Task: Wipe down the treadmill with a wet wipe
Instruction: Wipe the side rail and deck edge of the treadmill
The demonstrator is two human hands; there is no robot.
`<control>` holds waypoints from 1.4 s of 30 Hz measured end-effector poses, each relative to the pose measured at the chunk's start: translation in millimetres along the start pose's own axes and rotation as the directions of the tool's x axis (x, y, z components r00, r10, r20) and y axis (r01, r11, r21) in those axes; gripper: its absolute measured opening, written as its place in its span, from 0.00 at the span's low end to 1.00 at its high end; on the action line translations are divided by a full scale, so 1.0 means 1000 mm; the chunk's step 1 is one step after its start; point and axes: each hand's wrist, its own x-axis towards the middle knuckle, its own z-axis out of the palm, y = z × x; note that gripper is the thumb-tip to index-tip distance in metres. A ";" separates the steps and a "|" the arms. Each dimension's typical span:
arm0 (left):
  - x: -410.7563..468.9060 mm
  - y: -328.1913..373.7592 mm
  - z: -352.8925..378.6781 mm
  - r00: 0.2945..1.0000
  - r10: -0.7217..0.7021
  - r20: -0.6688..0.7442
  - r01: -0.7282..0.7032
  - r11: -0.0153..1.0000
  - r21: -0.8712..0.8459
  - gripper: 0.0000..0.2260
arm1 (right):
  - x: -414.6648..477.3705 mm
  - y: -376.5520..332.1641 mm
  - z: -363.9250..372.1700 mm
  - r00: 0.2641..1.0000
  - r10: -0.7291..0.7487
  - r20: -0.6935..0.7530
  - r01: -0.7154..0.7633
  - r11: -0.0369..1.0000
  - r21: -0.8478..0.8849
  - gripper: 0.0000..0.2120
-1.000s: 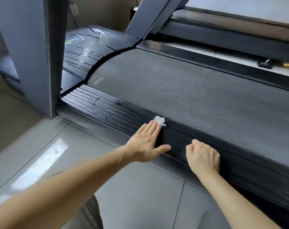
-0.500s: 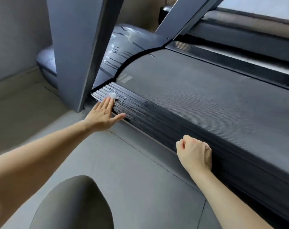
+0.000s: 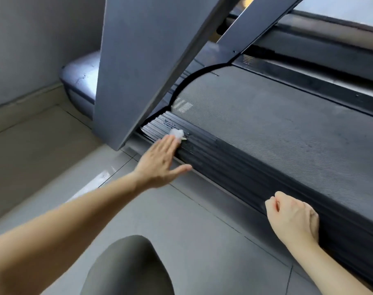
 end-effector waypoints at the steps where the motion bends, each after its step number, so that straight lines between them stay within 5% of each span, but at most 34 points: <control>1: 0.005 -0.020 -0.004 0.998 -0.063 0.009 0.063 0.998 0.007 0.47 | 0.000 -0.001 0.000 1.000 0.013 0.002 -0.013 1.000 -0.008 0.21; 9: 0.030 -0.031 -0.005 0.958 -0.240 -0.159 0.253 0.965 0.068 0.50 | 0.008 -0.014 -0.007 0.991 0.124 0.047 -0.117 0.986 -0.118 0.19; 15: 0.051 -0.045 0.004 0.966 -0.189 -0.176 0.193 0.981 0.010 0.50 | 0.034 -0.068 0.006 0.997 0.061 0.049 -0.059 0.997 -0.040 0.16; 21: 0.079 -0.046 -0.003 0.970 -0.241 -0.016 0.242 0.968 0.069 0.56 | 0.039 -0.063 0.013 1.000 0.005 0.026 -0.005 1.000 0.000 0.15; 27: 0.047 0.067 -0.006 0.972 0.189 0.140 -0.165 0.972 -0.169 0.48 | 0.043 -0.061 0.012 0.999 -0.018 0.047 0.018 1.000 -0.004 0.15; 30: 0.032 0.087 -0.001 0.951 0.259 0.170 -0.234 0.960 -0.153 0.43 | 0.056 -0.066 0.010 0.994 -0.047 0.099 0.051 0.998 -0.036 0.14; 34: 0.061 0.009 -0.017 0.994 -0.011 0.107 0.020 0.997 -0.076 0.45 | 0.063 -0.069 0.016 0.991 -0.117 0.070 0.114 0.993 0.042 0.15; 37: 0.090 -0.045 -0.027 0.957 -0.235 0.167 0.239 0.971 -0.004 0.49 | 0.068 -0.067 0.021 0.987 -0.132 0.087 0.128 0.991 0.047 0.16; 42: 0.113 -0.012 -0.015 0.973 -0.176 0.146 0.188 0.979 -0.074 0.50 | 0.070 -0.067 0.022 0.988 -0.141 0.064 0.138 0.989 0.048 0.17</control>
